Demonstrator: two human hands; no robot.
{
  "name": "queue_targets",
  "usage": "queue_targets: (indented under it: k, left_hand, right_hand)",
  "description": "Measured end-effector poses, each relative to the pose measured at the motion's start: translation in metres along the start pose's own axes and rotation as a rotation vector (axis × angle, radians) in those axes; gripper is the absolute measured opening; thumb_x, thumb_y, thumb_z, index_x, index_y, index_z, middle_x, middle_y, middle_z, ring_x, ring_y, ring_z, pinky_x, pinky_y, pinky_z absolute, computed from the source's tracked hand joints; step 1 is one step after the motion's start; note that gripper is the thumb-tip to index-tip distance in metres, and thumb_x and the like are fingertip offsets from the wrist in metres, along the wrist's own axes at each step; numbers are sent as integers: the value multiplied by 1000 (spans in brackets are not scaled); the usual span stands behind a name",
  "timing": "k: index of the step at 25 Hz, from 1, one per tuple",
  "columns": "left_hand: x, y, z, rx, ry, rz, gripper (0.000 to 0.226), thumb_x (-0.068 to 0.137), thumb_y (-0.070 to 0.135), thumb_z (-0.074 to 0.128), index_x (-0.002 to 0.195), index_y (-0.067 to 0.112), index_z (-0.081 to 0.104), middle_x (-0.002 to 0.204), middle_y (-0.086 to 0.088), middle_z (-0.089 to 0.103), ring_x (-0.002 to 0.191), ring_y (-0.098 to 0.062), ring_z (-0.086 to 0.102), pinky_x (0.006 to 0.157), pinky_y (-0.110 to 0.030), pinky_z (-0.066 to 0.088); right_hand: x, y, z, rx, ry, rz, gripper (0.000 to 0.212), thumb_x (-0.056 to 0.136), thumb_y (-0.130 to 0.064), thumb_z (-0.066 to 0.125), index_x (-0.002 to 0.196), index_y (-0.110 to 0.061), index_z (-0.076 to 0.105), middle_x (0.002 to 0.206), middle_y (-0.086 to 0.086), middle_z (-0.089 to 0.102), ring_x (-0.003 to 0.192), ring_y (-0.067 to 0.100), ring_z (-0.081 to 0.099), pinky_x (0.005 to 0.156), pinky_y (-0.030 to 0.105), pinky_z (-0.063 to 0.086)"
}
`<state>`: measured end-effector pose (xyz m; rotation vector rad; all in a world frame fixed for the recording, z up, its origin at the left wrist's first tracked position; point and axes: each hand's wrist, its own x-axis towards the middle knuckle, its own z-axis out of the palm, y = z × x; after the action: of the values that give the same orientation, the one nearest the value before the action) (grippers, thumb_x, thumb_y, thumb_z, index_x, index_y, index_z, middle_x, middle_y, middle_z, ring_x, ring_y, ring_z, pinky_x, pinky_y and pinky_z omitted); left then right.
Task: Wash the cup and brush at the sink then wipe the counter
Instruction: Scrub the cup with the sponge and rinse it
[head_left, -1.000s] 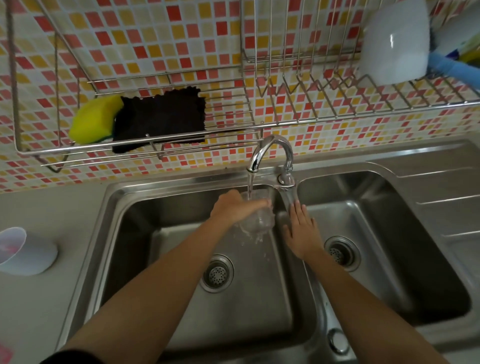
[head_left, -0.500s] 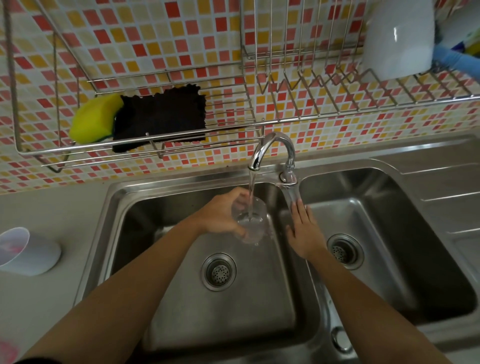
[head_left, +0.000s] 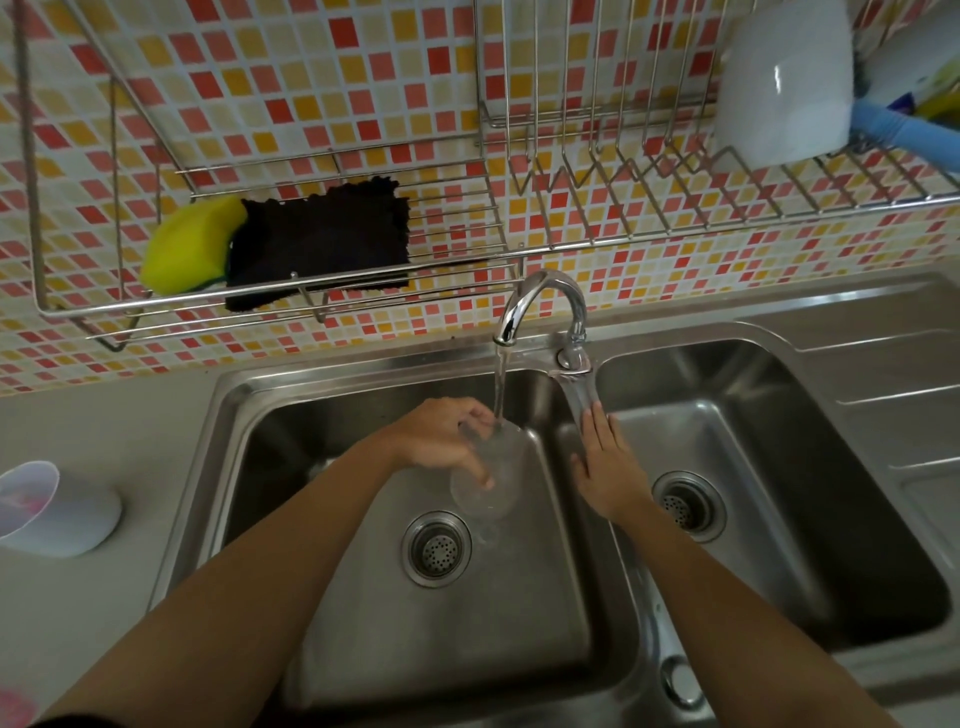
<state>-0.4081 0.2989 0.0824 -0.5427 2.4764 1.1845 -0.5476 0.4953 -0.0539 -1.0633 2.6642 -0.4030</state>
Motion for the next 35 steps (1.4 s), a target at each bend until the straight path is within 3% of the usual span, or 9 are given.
queue_targets:
  k: [4,9,14,17,22,25,27,29,35]
  left_hand:
    - [-2,-4,-7,56,28,-11,78,57,27,87,125,24,49,117,10,58,101,-10,55,78,-20,41]
    - [-1,-5,-12,40,122,11,81,55,27,88,126,26,48,118,13,56,105,-7,51,72,-14,37]
    - [-2,1,-5,-114,200,107,80,56,18,87,125,24,46,121,10,53,109,-5,50,77,-9,36]
    - [-4,3,-1,-276,198,116,79,60,17,86,124,26,40,123,11,51,113,-6,50,88,-22,43]
    - [-4,2,14,-543,222,139,78,64,3,82,125,24,40,123,7,51,112,-8,52,93,-33,50]
    - [-3,-3,22,-569,291,110,76,61,6,84,123,25,44,122,8,52,113,-11,51,95,-29,46]
    - [-1,-8,28,-510,364,79,73,59,9,86,119,23,47,117,8,53,108,-11,52,89,-21,46]
    - [1,-18,38,-264,462,64,75,55,19,87,119,21,49,112,7,51,105,-11,50,89,-20,44]
    - [-6,-40,53,679,373,17,75,70,45,68,136,31,35,126,2,37,118,-23,30,91,-42,33]
  right_hand:
    - [1,0,1,31,34,4,65,97,-34,37,148,-7,8,158,11,4,145,29,2,116,37,7]
    - [26,-17,-28,402,350,64,54,89,-17,58,137,-7,37,144,16,39,135,29,34,113,41,28]
    - [65,-35,-53,170,169,-124,42,87,-21,59,127,-14,48,128,12,51,115,31,52,94,42,47]
    - [76,-40,-52,30,119,-100,29,95,-21,47,120,-6,49,124,19,51,107,39,55,87,46,47]
    - [64,-42,-60,496,364,210,34,101,-25,30,110,2,50,98,27,62,90,40,60,69,32,38]
    - [59,-46,-59,661,415,247,33,101,-21,33,117,3,49,106,25,60,96,38,58,73,31,39]
    - [50,-47,-47,617,398,281,42,98,-20,39,133,3,37,132,24,47,120,37,48,94,40,43]
    - [28,-40,-24,293,301,280,56,97,-25,40,144,1,21,152,21,23,140,34,24,114,42,23]
    - [-12,-16,9,-98,80,111,58,100,-32,23,148,-6,3,157,13,1,145,26,-2,115,38,3]
